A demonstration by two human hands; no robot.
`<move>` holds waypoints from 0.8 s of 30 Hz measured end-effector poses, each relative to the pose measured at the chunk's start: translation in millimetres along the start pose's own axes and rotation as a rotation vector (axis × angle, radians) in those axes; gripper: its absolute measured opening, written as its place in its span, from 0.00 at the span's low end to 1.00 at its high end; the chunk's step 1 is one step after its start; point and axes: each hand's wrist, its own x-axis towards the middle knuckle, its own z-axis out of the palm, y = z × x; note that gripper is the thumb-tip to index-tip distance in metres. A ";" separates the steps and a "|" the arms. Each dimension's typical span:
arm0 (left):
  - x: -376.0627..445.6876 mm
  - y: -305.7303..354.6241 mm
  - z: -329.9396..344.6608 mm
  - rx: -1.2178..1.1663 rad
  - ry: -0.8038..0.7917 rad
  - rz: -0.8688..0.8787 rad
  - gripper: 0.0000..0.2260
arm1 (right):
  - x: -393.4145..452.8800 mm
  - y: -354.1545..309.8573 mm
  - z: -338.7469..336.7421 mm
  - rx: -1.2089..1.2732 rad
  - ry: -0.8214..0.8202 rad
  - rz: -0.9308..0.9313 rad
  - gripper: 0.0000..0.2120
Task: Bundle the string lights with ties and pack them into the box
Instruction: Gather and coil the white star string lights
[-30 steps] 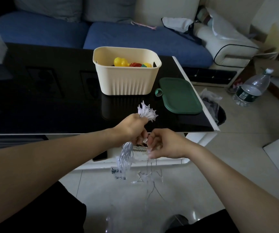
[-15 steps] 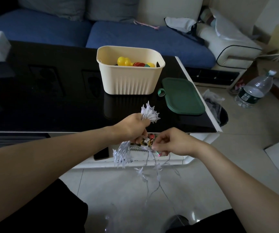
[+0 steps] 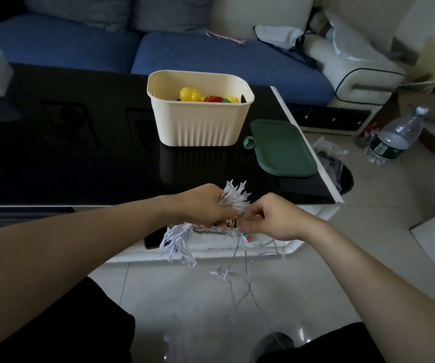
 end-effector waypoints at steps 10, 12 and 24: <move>-1.4 -0.4 -9.1 0.112 -0.049 -0.075 0.17 | -9.1 -5.4 5.5 0.247 -0.120 0.059 0.10; -0.2 -1.5 -10.2 0.103 -0.060 -0.121 0.17 | -9.7 -6.4 4.6 0.291 -0.113 0.038 0.09; -0.3 1.6 -9.5 -0.028 -0.159 -0.187 0.13 | -9.7 2.8 -3.9 0.291 -0.149 -0.059 0.03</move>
